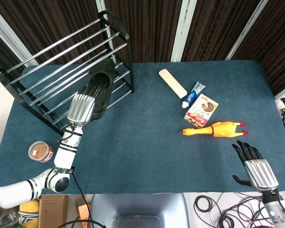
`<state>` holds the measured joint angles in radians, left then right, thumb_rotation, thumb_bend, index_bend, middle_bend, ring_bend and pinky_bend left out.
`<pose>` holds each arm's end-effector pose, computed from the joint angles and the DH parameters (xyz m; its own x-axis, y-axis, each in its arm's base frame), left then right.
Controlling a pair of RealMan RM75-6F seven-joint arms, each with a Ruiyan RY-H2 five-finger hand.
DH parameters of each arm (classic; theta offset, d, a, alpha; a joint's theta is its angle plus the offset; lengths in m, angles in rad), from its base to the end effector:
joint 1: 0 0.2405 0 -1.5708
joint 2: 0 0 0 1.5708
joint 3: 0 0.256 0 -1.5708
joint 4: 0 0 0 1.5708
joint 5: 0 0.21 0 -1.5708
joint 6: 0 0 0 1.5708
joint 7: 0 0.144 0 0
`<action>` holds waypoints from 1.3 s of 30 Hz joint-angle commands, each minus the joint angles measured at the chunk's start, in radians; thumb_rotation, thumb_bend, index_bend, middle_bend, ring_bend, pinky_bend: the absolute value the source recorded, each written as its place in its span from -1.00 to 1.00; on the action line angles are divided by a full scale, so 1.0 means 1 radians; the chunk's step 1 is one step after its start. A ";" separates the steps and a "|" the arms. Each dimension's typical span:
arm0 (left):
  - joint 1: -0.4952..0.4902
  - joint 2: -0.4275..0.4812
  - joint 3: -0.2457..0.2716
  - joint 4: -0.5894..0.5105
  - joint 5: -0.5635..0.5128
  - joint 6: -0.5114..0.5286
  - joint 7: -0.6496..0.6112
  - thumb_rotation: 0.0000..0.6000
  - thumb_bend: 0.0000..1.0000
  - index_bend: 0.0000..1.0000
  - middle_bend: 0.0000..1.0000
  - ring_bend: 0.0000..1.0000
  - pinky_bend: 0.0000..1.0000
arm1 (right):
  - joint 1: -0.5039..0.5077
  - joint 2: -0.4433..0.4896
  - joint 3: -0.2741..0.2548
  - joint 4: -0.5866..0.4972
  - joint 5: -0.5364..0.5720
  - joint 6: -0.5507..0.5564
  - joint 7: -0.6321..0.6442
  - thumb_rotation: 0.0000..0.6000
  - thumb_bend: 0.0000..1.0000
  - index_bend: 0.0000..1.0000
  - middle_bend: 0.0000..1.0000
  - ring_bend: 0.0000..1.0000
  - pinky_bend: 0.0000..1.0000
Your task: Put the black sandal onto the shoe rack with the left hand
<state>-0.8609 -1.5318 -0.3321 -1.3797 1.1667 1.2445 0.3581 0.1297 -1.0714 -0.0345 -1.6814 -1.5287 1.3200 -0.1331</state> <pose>-0.0879 0.4049 0.0673 0.3547 -0.2288 0.9066 0.8411 -0.3454 -0.4162 -0.3059 -0.1719 0.1338 0.5055 -0.2211 0.8340 -0.8625 -0.1043 0.4951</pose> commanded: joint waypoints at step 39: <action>-0.139 -0.134 -0.119 0.318 -0.022 -0.029 -0.089 1.00 -0.47 -0.63 -0.36 -0.48 -0.38 | -0.022 0.020 -0.006 0.004 -0.035 0.043 0.044 1.00 -0.74 -1.00 -1.00 -1.00 -0.73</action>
<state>-1.0130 -1.6927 -0.4529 -1.0110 1.1262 1.1922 0.2798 0.1070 -1.0511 -0.0406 -1.6784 -1.5655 1.3647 -0.0885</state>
